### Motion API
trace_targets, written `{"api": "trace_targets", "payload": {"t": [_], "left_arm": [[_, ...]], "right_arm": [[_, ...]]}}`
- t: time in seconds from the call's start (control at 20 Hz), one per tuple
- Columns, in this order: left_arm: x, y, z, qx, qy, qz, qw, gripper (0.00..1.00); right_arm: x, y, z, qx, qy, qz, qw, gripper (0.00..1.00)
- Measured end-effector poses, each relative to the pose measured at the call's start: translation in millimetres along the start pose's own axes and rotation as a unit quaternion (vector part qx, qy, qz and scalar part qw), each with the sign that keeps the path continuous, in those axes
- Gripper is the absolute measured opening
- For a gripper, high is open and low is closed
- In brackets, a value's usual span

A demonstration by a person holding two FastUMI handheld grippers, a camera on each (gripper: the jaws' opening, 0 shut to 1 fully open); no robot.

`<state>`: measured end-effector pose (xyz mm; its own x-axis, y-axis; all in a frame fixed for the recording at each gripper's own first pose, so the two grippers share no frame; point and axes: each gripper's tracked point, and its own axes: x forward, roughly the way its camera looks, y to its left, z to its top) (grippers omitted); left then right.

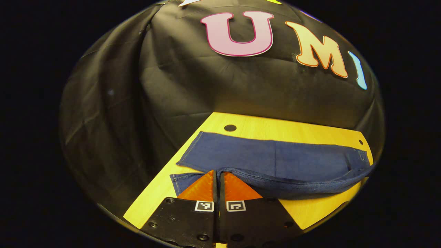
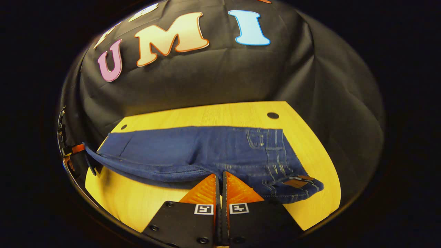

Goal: Grasp the waist and the cuffs of the jeans and fold them to make the two legs overlap; first hold the waist and fold one-third of the jeans toward the cuffs, then hold the cuffs and fold the remaining one-third in the same direction to finish folding.

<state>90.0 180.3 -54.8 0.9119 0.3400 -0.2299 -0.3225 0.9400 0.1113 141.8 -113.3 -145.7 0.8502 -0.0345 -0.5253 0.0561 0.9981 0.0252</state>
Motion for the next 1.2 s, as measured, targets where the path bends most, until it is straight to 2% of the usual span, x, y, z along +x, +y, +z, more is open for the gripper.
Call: {"api": "trace_targets", "payload": {"t": [0.1,0.2,0.45,0.5,0.85,1.0,1.05,1.1,1.2], "left_arm": [[22,-7,17,0.010,-0.010,0.000,1.000,0.00],[54,-22,41,0.019,-0.018,-0.001,1.000,0.00],[122,-42,60,0.066,-0.018,-0.002,0.998,0.00],[137,-46,61,0.079,-0.018,0.001,0.997,0.00],[209,-67,46,0.154,-0.030,0.028,0.987,0.00],[223,-75,47,0.168,-0.043,0.031,0.984,0.00],[226,-75,43,0.170,-0.042,0.031,0.984,0.00],[228,-80,38,0.161,-0.036,0.020,0.986,0.04],[221,-90,41,0.136,-0.036,0.006,0.990,0.49]], "right_arm": [[18,2,21,0.001,-0.017,-0.010,1.000,0.00],[42,3,41,0.003,-0.036,-0.016,0.999,0.02],[110,4,76,0.022,-0.067,-0.031,0.997,0.00],[125,4,78,0.025,-0.071,-0.034,0.997,0.02],[222,2,57,0.085,-0.046,-0.051,0.994,0.03],[231,4,45,0.091,-0.034,-0.047,0.994,0.03],[231,3,44,0.094,-0.031,-0.046,0.994,0.07],[229,7,43,0.099,-0.028,-0.034,0.994,0.04],[224,18,45,0.099,-0.027,-0.012,0.995,0.68]]}}
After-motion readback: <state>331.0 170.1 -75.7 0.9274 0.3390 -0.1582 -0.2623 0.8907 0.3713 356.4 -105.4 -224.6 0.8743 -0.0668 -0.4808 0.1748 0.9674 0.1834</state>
